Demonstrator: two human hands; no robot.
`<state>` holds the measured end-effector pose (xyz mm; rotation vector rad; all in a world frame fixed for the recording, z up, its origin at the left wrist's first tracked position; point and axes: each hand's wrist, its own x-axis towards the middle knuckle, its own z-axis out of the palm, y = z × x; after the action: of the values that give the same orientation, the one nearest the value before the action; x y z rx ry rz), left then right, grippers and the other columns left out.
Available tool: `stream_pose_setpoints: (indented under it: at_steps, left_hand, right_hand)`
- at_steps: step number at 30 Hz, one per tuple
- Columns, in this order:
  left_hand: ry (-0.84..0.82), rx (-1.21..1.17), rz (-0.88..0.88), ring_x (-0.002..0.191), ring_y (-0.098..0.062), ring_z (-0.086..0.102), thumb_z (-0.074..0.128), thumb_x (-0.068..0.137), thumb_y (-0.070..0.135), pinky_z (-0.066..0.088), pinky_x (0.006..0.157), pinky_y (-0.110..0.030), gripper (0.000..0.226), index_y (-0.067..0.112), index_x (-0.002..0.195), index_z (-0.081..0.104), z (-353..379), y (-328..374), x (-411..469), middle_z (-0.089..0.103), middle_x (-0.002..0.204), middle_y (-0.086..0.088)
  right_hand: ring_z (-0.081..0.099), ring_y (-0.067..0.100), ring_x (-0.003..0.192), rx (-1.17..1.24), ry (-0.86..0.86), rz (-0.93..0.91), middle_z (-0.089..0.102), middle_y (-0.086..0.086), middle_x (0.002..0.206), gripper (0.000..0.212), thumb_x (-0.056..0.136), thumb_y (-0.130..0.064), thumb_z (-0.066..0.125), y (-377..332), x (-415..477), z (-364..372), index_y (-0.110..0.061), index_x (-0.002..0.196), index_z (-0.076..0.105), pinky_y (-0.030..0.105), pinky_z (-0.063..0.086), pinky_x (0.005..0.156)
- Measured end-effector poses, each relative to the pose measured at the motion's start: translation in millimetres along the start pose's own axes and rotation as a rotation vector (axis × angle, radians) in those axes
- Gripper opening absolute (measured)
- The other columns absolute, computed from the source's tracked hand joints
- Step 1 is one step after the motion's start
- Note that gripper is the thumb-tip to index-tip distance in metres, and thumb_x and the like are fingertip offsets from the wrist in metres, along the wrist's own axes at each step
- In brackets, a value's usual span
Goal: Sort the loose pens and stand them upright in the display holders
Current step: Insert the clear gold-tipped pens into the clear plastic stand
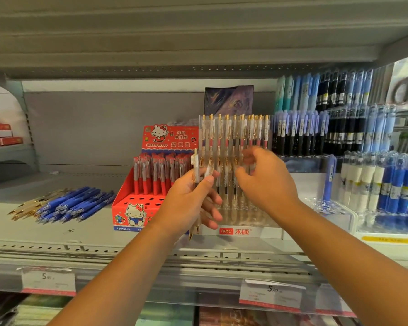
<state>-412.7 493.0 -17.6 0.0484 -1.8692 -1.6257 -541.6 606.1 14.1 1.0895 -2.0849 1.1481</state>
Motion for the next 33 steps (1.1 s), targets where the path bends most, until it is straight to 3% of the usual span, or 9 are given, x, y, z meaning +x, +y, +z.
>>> stream_pose_setpoints:
  at_steps: [2,5,8,15,18,22,26,28,33]
  left_hand:
    - [0.0,-0.005,0.005,0.053,-0.026,0.063,0.048,0.104,0.026,0.055,0.046,-0.035,0.018,0.021,0.116,0.06,0.0,-0.9,-0.2,0.066,0.071,-0.007]
    - [-0.013,0.012,0.008,0.054,-0.027,0.063,0.047,0.104,0.028,0.054,0.045,-0.034,0.018,0.024,0.113,0.062,0.8,-0.2,-0.7,0.066,0.073,-0.007]
    - [-0.007,0.021,-0.006,0.054,-0.027,0.063,0.045,0.105,0.027,0.054,0.045,-0.034,0.018,0.02,0.109,0.061,1.9,0.4,-0.9,0.067,0.075,-0.008]
    - [0.004,0.013,-0.008,0.076,-0.031,0.073,0.048,0.103,0.028,0.062,0.066,-0.041,0.023,0.024,0.114,0.067,2.6,-0.8,-0.4,0.073,0.09,-0.015]
    - [0.072,0.087,0.03,0.086,-0.017,0.074,0.046,0.104,0.024,0.058,0.068,-0.024,0.024,0.026,0.106,0.07,0.3,-4.0,3.0,0.076,0.094,0.001]
    - [0.139,0.195,0.073,0.078,-0.008,0.067,0.045,0.104,0.019,0.055,0.071,-0.024,0.022,0.017,0.102,0.067,-2.4,-5.0,5.8,0.073,0.081,0.007]
    - [0.149,0.245,0.051,0.053,-0.007,0.049,0.046,0.104,0.027,0.042,0.048,-0.023,0.022,0.021,0.086,0.059,-4.1,-4.2,4.0,0.055,0.061,0.008]
    - [0.145,0.277,0.037,0.051,-0.006,0.04,0.048,0.102,0.036,0.035,0.049,-0.022,0.022,0.023,0.086,0.055,-5.7,-5.0,3.9,0.048,0.062,0.009]
    - [0.096,0.078,-0.036,0.047,-0.01,0.029,0.034,0.104,0.039,0.022,0.044,-0.024,0.03,0.017,0.088,0.046,-5.5,-3.4,5.6,0.042,0.062,0.005]
  right_hand:
    - [0.058,0.01,0.093,0.103,0.016,-0.068,0.061,-0.008,0.109,0.03,0.09,-0.027,0.059,-10.7,-2.7,-0.5,-0.022,0.119,0.063,0.031,0.051,0.079]
    - [0.061,0.0,0.087,0.35,-0.231,-0.04,0.068,-0.015,0.096,0.02,0.09,-0.027,0.064,-26.0,-3.6,1.8,-0.024,0.11,0.07,0.022,0.05,0.076]
    - [0.068,0.006,0.087,0.494,-0.366,0.001,0.073,-0.008,0.093,0.016,0.09,-0.022,0.069,-32.2,-2.2,4.6,-0.019,0.106,0.074,0.026,0.055,0.08]
    - [0.065,-0.005,0.073,0.686,-0.308,0.124,0.073,-0.011,0.079,0.008,0.088,-0.014,0.071,-22.2,0.7,4.2,-0.02,0.087,0.075,0.016,0.047,0.069]
    - [0.07,0.01,0.088,0.715,-0.228,0.198,0.074,-0.001,0.093,0.008,0.093,-0.014,0.066,-13.5,6.5,-2.1,-0.017,0.096,0.071,0.024,0.055,0.075]
    - [0.073,0.011,0.079,0.809,-0.123,0.233,0.073,0.002,0.096,0.012,0.096,-0.011,0.06,-1.5,13.4,-14.9,-0.021,0.098,0.065,0.02,0.057,0.064]
    - [0.07,0.014,0.088,0.729,-0.008,0.188,0.07,0.002,0.102,0.016,0.097,-0.013,0.06,11.9,20.9,-23.6,-0.016,0.111,0.066,0.021,0.058,0.061]
    - [0.068,0.012,0.092,0.675,0.008,0.16,0.069,0.001,0.105,0.025,0.097,-0.013,0.06,16.5,23.8,-24.3,-0.011,0.121,0.064,0.021,0.059,0.062]
    - [0.066,0.012,0.094,0.542,0.011,0.089,0.067,-0.005,0.101,0.026,0.098,-0.016,0.059,21.8,25.3,-21.9,-0.013,0.124,0.063,0.028,0.061,0.071]
